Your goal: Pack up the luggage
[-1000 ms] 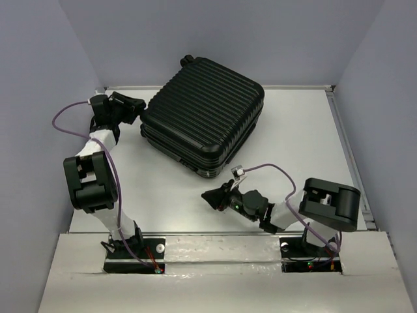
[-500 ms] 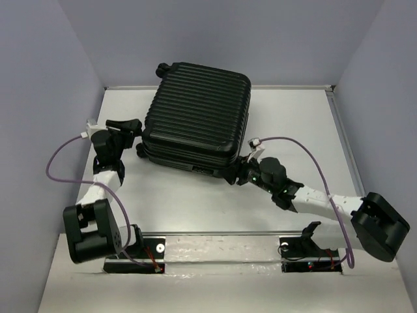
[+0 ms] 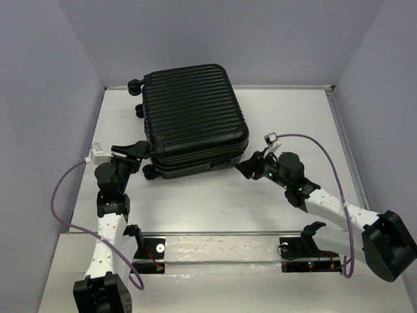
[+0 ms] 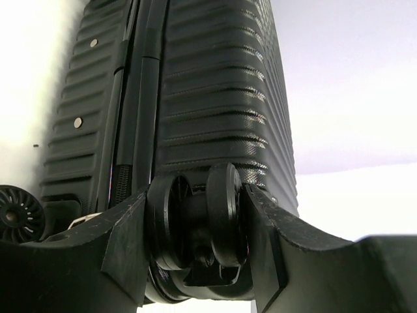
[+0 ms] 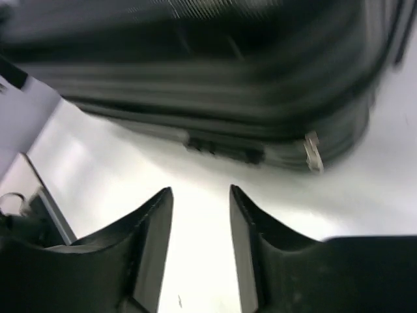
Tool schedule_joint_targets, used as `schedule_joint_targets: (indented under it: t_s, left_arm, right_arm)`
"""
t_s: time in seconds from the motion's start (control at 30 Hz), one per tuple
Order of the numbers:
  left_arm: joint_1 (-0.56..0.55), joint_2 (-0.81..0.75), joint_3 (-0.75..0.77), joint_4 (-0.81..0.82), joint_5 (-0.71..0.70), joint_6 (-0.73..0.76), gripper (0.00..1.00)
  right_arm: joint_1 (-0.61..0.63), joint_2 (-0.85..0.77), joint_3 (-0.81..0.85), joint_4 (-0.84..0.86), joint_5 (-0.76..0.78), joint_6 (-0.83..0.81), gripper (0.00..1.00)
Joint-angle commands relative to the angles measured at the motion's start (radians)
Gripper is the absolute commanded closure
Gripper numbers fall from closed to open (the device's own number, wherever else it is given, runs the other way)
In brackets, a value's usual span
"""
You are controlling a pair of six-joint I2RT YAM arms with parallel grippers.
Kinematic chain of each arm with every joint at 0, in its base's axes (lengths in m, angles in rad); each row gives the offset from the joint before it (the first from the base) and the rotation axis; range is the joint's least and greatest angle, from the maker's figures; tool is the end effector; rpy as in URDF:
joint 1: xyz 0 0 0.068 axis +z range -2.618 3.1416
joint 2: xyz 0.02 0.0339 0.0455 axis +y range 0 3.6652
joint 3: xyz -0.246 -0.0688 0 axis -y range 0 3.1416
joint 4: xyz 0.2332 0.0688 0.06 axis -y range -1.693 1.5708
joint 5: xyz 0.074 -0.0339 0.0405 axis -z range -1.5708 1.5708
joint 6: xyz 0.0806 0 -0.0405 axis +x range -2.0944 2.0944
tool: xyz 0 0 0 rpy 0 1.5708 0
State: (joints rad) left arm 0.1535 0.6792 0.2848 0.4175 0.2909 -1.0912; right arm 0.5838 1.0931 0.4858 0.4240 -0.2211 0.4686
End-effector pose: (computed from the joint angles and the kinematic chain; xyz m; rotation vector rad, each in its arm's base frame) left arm 0.2191 0.0105 0.2373 -0.7437 1.4513 -0.9565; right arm 0.2262 0.1706 0.2203 -0.2759 1.8296 0.9465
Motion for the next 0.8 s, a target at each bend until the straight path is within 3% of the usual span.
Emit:
schedule_joint_targets:
  t_s: [0.0, 0.03, 0.1, 0.17, 0.2, 0.33, 0.77]
  left_arm:
    - [-0.017, -0.047, 0.019, -0.039, 0.054, 0.217, 0.94]
    - [-0.019, -0.047, 0.024, -0.042, 0.069, 0.217, 0.94]
    - [-0.019, -0.052, 0.031, -0.045, 0.079, 0.217, 0.94]
    - [-0.020, -0.063, 0.045, -0.063, 0.086, 0.229, 0.94]
    - [-0.020, -0.066, 0.050, -0.068, 0.088, 0.232, 0.94]
    - [-0.026, -0.072, 0.065, -0.083, 0.106, 0.249, 0.94]
    - [-0.045, -0.041, 0.088, -0.094, 0.165, 0.269, 0.94]
  right_arm:
    - [0.004, -0.021, -0.130, 0.044, 0.067, -0.004, 0.63]
    - [0.004, -0.015, -0.131, 0.047, 0.087, -0.014, 0.81]
    - [-0.019, -0.001, -0.116, 0.045, 0.095, -0.062, 0.86]
    - [-0.047, 0.005, -0.121, 0.103, 0.084, -0.100, 0.79]
    - [-0.061, 0.013, -0.118, 0.120, 0.082, -0.110, 0.67]
    - [-0.079, 0.080, -0.081, 0.166, 0.081, -0.186, 0.46]
    - [-0.148, 0.267, -0.003, 0.318, 0.031, -0.311, 0.52]
